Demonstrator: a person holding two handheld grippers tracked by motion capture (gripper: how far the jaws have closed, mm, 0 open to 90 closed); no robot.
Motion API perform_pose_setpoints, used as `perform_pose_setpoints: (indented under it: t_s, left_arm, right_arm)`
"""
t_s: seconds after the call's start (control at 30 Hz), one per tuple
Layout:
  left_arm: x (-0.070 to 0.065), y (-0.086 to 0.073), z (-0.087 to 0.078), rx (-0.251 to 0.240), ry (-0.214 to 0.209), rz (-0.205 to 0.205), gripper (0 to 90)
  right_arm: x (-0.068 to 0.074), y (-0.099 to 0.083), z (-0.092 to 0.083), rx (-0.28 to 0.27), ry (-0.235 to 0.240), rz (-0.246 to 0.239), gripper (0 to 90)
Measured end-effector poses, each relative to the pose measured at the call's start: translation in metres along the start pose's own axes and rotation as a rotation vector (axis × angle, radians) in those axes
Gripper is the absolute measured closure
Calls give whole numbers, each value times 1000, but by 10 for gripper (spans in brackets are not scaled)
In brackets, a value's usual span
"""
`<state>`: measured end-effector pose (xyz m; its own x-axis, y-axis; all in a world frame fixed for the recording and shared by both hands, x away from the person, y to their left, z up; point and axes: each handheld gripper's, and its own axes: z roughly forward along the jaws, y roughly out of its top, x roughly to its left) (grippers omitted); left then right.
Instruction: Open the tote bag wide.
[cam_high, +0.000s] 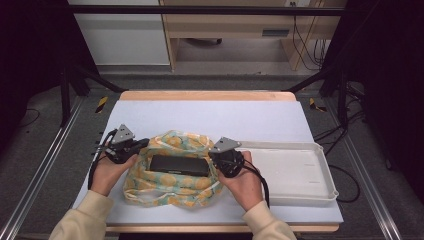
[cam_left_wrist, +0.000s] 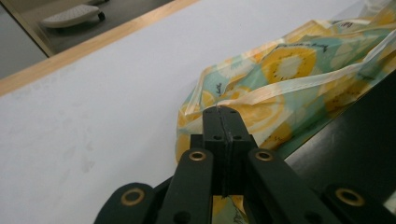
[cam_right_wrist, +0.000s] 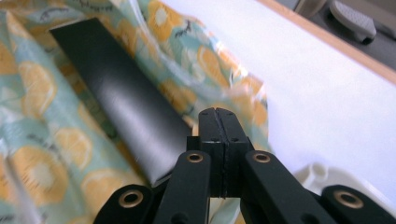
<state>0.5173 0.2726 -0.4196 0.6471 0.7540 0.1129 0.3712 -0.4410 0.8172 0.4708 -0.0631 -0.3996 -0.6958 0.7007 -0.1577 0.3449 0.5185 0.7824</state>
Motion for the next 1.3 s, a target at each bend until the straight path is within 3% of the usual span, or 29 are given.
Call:
perform_pose_setpoints:
  t_s: [0.23,0.4,0.57,0.83,1.3]
  left_arm:
    - [3,-8,8,33,2,-2,900]
    - [2,-13,19,70,-4,7,900]
    - [2,-16,27,93,-14,5,900]
    - [5,-21,31,115,-10,-4,900]
    - [7,-26,34,142,-8,-3,900]
  right_arm:
    - [-10,8,23,22,-5,-1,900]
    - [-17,-2,43,103,-5,20,900]
    - [-24,-10,55,147,-1,42,900]
    - [-30,-14,64,194,0,57,900]
    - [-30,-16,69,208,15,60,900]
